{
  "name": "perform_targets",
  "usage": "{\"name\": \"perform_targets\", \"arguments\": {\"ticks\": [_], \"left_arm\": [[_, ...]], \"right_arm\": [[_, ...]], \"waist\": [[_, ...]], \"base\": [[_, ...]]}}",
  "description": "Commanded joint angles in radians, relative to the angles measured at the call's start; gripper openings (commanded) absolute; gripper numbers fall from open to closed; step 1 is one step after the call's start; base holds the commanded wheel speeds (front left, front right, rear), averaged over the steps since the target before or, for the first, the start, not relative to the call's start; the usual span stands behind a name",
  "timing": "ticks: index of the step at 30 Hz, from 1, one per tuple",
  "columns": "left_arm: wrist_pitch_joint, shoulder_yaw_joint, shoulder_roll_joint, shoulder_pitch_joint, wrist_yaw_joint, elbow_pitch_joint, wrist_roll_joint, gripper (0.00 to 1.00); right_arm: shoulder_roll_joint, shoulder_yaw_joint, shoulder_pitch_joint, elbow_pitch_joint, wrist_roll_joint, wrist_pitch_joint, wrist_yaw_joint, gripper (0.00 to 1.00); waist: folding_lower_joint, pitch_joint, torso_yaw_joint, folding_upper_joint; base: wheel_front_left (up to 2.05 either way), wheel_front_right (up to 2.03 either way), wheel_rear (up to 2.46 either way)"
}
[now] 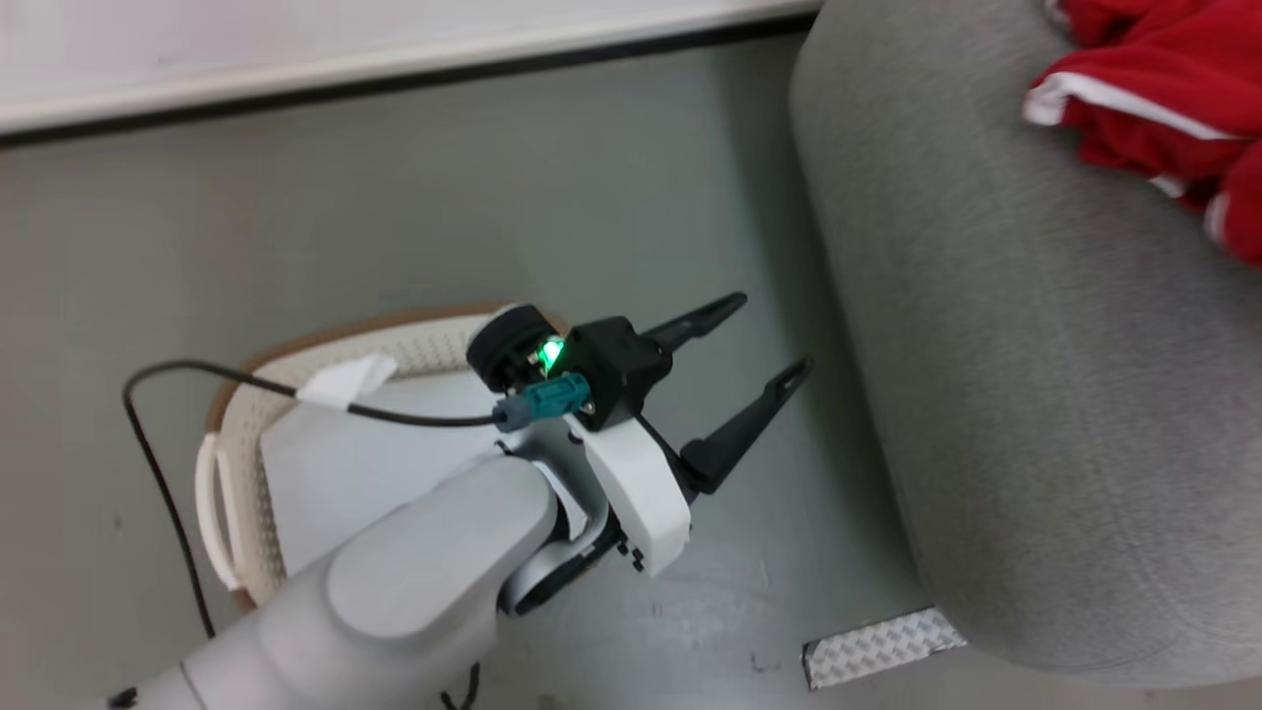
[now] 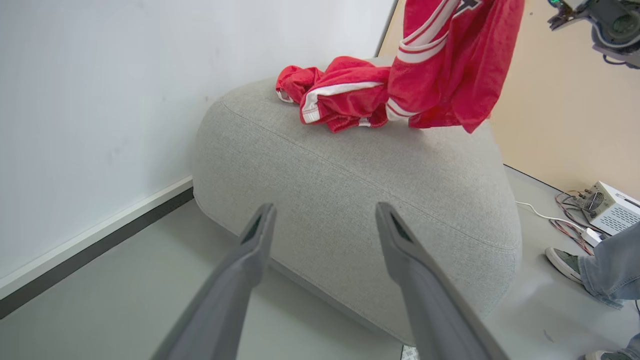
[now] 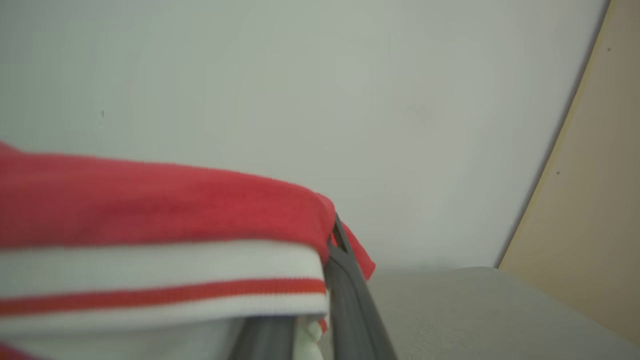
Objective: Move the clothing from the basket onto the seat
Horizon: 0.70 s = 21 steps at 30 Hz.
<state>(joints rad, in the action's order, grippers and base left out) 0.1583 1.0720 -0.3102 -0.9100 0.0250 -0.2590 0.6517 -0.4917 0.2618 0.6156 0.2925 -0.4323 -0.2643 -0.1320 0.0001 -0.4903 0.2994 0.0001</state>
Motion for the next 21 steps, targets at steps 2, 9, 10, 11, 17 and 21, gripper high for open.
{"name": "perform_targets", "arguments": {"ticks": [2,9,10,11,17,21], "left_arm": [[-0.006,-0.009,-0.019,-0.028,-0.009,0.013,-0.007,1.0],[-0.014,-0.02,-0.042,-0.055,-0.017,0.031,-0.014,1.0],[-0.014,-0.019,-0.042,-0.058,-0.017,0.031,-0.016,1.0],[-0.014,-0.018,-0.041,-0.062,-0.016,0.031,-0.017,1.0],[-0.005,-0.02,-0.03,-0.072,-0.015,0.023,-0.014,1.0],[0.004,-0.02,-0.023,-0.075,-0.011,0.014,-0.008,1.0]], "right_arm": [[-0.047,0.033,0.029,0.066,-0.028,0.0,0.003,0.0],[-0.128,-0.051,0.101,0.299,-0.061,0.016,0.003,0.0],[-0.134,-0.074,0.12,0.331,-0.065,0.023,0.003,0.0],[-0.136,-0.099,0.136,0.367,-0.068,0.031,0.003,0.0],[-0.143,-0.247,0.207,0.504,-0.081,0.097,0.003,0.0],[-0.157,-0.364,0.231,0.586,-0.097,0.186,0.003,0.0]], "waist": [[-0.0001,-0.074,-0.05,-0.0001],[-0.0001,-0.138,-0.074,-0.0001],[-0.0001,-0.143,-0.076,-0.0001],[-0.0001,-0.147,-0.078,-0.0001],[-0.0001,-0.157,-0.092,-0.0001],[-0.0001,-0.152,-0.102,-0.0001]], "base": [[0.0,0.0,0.0],[0.0,0.0,0.0],[0.0,0.0,0.0],[0.0,0.0,0.0],[0.0,0.0,0.0],[0.0,0.0,0.0]]}}
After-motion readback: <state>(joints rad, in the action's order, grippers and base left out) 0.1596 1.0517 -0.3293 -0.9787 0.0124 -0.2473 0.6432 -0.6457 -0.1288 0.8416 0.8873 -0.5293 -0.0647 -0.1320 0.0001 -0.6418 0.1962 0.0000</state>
